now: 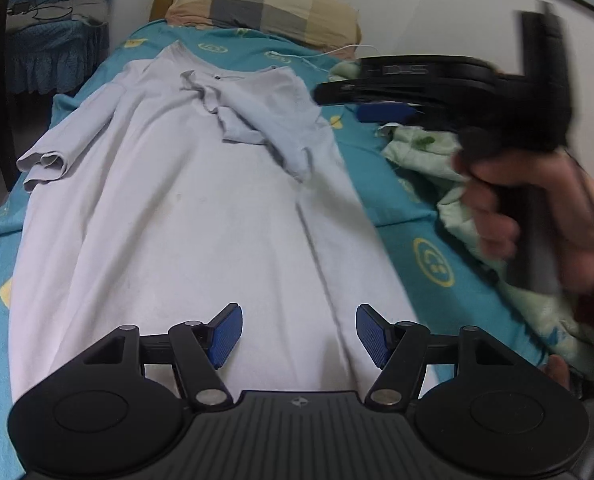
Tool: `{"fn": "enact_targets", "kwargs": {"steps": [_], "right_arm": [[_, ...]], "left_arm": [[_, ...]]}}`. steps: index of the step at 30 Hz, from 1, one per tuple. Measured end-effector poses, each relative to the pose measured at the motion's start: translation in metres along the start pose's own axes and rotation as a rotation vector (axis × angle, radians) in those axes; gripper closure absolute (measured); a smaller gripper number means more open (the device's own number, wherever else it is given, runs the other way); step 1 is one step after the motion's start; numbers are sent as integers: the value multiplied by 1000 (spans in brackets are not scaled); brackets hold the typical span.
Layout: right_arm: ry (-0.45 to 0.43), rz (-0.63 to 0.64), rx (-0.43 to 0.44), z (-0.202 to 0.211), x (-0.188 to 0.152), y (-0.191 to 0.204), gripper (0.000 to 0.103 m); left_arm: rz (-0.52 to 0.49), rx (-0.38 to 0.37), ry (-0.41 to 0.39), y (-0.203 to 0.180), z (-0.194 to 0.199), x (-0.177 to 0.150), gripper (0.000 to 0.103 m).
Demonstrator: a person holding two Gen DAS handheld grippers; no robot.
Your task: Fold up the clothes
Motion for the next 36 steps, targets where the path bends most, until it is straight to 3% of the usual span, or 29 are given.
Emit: {"fn": "enact_targets", "kwargs": {"steps": [2,4,6,8,16,20,24,29,31,33,36], "right_arm": [[47,47,-27,-42,0,0,46],[95,93,-78,-78,-4,-3,56],[125,81,-109,-102,-6,-10,84],[121,82,-118,-112,-5,-11,97],[-20,38,-79,-93,35,-2,99],[-12,16,-60,-103,47,1,99],[56,70,-76,-133,28,5,98],[37,23,-49,-125,14,2,94],[24,22,-51,-109,15,4,84],[-5,7,-38,-86,18,6,51],[-59,-23,-22,-40,22,13,43]], "left_arm": [[19,-2,11,10,-4,-2,37],[36,-21,20,13,-8,-5,37],[52,-51,29,11,-10,-8,37],[68,-81,38,9,-12,-11,37],[58,-138,53,-8,-19,-22,37],[57,-147,55,-11,-20,-24,37],[57,-138,52,-7,-18,-20,37],[28,-85,23,4,-8,-9,37],[11,-55,-3,9,-2,-2,36],[0,-24,-34,13,7,3,36],[-6,13,-75,17,20,10,36]]}}
Point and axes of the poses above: each gripper's, at about its wrist camera, not at the fingertips, and z roughly against the way its jaws point, y to its left, x to its top, the point moved 6 cm from there along -z, roughly the way its jaws point
